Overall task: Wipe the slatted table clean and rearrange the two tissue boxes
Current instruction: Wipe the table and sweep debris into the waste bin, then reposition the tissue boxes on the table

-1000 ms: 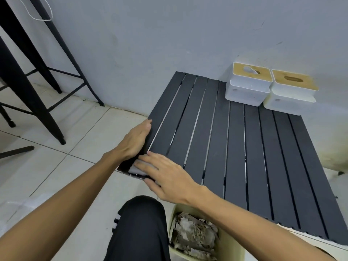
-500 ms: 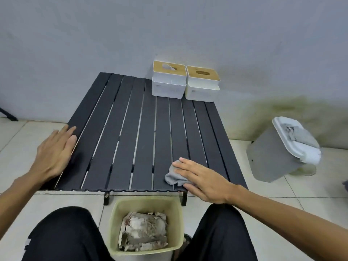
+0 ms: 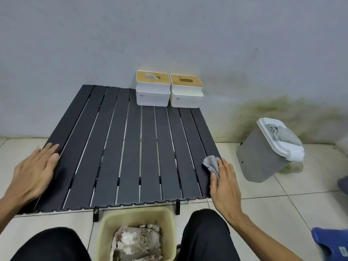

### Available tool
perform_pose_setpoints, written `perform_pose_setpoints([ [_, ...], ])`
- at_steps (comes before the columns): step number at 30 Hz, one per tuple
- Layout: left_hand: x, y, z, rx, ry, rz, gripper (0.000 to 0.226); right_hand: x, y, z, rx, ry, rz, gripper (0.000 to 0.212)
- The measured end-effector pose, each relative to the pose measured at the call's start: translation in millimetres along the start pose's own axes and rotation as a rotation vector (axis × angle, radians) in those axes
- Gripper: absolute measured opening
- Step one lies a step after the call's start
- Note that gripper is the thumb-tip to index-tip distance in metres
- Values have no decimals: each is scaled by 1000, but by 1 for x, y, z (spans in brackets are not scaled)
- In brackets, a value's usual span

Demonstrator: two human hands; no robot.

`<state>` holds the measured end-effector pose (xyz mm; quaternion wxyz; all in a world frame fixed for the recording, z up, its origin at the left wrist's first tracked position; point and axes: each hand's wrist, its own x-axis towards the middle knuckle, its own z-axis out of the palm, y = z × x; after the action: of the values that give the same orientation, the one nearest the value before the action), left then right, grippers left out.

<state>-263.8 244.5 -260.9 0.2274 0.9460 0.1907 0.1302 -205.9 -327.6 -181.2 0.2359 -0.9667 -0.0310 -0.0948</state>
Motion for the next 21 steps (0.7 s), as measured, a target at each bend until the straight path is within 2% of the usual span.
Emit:
perform_pose_setpoints([
  [8,-10,16,-9,40,12,36,66,38,-31,12,-181,-82,13,57],
  [15,-15,22,-13,25,-8,10,66,35,-32,18,-171,-56,-69,51],
  [21,-24,39,-24,12,-17,-5,74,22,-23,10,-146,-77,-117,54],
])
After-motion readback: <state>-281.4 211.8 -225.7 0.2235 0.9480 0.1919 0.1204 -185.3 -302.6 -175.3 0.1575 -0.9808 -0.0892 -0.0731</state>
